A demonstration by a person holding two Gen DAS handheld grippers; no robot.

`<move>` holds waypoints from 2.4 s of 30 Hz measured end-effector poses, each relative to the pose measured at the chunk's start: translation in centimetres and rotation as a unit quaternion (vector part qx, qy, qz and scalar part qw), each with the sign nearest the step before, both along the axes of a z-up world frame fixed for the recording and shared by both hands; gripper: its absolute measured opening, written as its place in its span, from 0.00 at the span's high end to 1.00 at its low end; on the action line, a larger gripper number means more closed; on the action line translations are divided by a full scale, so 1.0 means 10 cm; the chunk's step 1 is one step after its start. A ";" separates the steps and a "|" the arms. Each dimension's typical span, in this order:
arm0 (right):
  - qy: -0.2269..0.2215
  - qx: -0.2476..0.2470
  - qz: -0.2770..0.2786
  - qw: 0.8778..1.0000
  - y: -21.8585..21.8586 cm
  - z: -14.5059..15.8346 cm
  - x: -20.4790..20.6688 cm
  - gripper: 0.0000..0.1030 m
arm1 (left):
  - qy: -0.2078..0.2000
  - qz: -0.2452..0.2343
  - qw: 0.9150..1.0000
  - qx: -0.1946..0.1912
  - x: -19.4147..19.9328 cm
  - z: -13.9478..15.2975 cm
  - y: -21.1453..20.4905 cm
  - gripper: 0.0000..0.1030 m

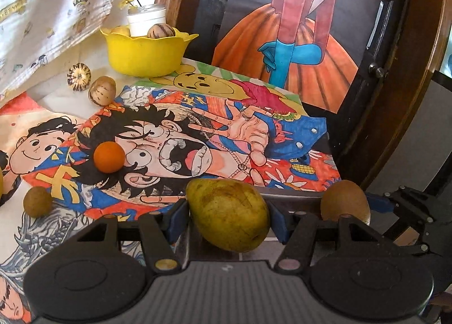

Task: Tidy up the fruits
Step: 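Carry the pear with the left tool onto the tray while the right tool carries the kiwi there, then open both tools and withdraw them from the tray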

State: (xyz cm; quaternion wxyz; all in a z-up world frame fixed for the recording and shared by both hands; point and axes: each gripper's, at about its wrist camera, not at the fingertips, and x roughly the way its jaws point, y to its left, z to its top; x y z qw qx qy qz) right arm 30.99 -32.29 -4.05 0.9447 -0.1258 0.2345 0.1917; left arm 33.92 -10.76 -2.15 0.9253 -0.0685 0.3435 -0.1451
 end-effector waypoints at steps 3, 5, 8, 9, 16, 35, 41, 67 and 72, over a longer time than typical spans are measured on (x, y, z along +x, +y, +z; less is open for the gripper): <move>-0.001 0.000 -0.002 1.000 0.00 0.00 0.00 0.40 | -0.001 -0.001 1.000 0.010 0.00 0.01 -0.02 0.36; 0.000 0.002 -0.004 1.000 -0.01 0.00 -0.03 0.38 | 0.000 -0.001 1.000 0.014 -0.01 0.02 -0.03 0.36; -0.002 0.005 -0.005 1.000 -0.03 0.01 -0.08 0.32 | 0.000 0.004 1.000 0.003 -0.03 0.05 0.00 0.31; -0.004 0.005 -0.005 1.000 -0.03 0.02 -0.11 0.32 | 0.001 0.007 1.000 0.000 -0.04 0.06 0.01 0.30; -0.017 0.018 -0.016 1.000 -0.03 0.15 -0.38 0.19 | -0.010 0.024 1.000 -0.009 -0.24 0.20 0.07 0.23; 0.004 0.104 -0.076 0.992 0.22 0.45 -1.49 0.01 | -0.072 0.095 0.993 0.026 -1.51 0.45 0.45 0.01; 0.029 0.111 -0.074 0.991 0.38 0.46 -1.82 0.01 | -0.081 0.102 0.990 0.047 -1.90 0.45 0.59 0.00; 0.146 0.030 -0.045 0.988 0.92 0.40 -2.22 0.01 | -0.030 0.099 0.990 0.095 -2.62 0.28 1.07 0.00; 0.147 0.028 -0.042 0.988 0.99 0.40 -2.17 0.01 | -0.023 0.120 0.988 0.092 -2.60 0.28 1.21 0.00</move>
